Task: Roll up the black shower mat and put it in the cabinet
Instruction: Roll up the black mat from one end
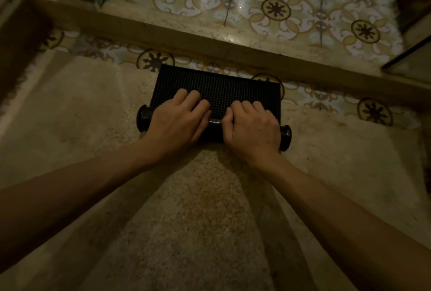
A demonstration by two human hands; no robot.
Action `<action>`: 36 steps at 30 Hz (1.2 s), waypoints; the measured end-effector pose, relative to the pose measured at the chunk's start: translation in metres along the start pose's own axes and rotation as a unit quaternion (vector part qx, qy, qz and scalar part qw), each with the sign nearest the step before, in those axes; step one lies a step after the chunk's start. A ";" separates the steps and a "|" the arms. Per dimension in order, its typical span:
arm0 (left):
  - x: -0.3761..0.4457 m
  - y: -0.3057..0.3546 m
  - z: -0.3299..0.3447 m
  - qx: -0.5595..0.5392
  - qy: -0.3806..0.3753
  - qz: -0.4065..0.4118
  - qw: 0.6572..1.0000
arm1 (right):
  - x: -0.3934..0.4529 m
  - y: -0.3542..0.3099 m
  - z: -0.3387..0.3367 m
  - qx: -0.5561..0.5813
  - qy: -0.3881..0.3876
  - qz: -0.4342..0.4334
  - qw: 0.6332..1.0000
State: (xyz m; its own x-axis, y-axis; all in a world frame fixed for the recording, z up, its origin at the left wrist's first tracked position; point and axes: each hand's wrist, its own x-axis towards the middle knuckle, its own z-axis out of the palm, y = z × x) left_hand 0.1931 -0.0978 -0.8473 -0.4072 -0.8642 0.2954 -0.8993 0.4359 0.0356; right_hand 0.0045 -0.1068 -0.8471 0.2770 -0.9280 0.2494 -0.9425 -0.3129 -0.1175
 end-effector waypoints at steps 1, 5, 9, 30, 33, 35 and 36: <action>-0.005 0.001 0.001 0.004 -0.004 -0.015 1.000 | 0.003 0.001 0.001 0.007 0.000 0.004 1.000; -0.012 0.004 0.007 0.030 -0.009 -0.039 0.999 | 0.013 0.007 0.003 0.018 -0.006 0.030 0.999; 0.008 -0.005 0.008 0.044 -0.010 -0.010 0.999 | 0.020 0.010 0.001 0.027 0.000 0.009 1.000; 0.030 -0.027 0.017 0.042 -0.007 0.012 0.999 | 0.051 0.028 0.007 0.002 0.001 0.041 0.999; 0.041 -0.031 0.017 0.043 0.001 0.020 0.999 | 0.045 0.026 0.005 -0.023 0.035 -0.006 0.999; 0.043 -0.032 0.018 0.035 0.008 0.013 0.999 | 0.033 0.024 0.008 -0.037 0.036 -0.009 0.999; 0.044 -0.032 0.018 0.030 0.010 0.007 0.999 | 0.029 0.024 0.010 -0.037 0.037 -0.005 0.999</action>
State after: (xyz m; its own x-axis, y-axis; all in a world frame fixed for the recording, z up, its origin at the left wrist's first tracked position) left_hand 0.2006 -0.1547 -0.8529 -0.4167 -0.8528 0.3147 -0.9019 0.4313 -0.0255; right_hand -0.0085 -0.1438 -0.8524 0.2738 -0.9069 0.3202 -0.9520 -0.3028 -0.0437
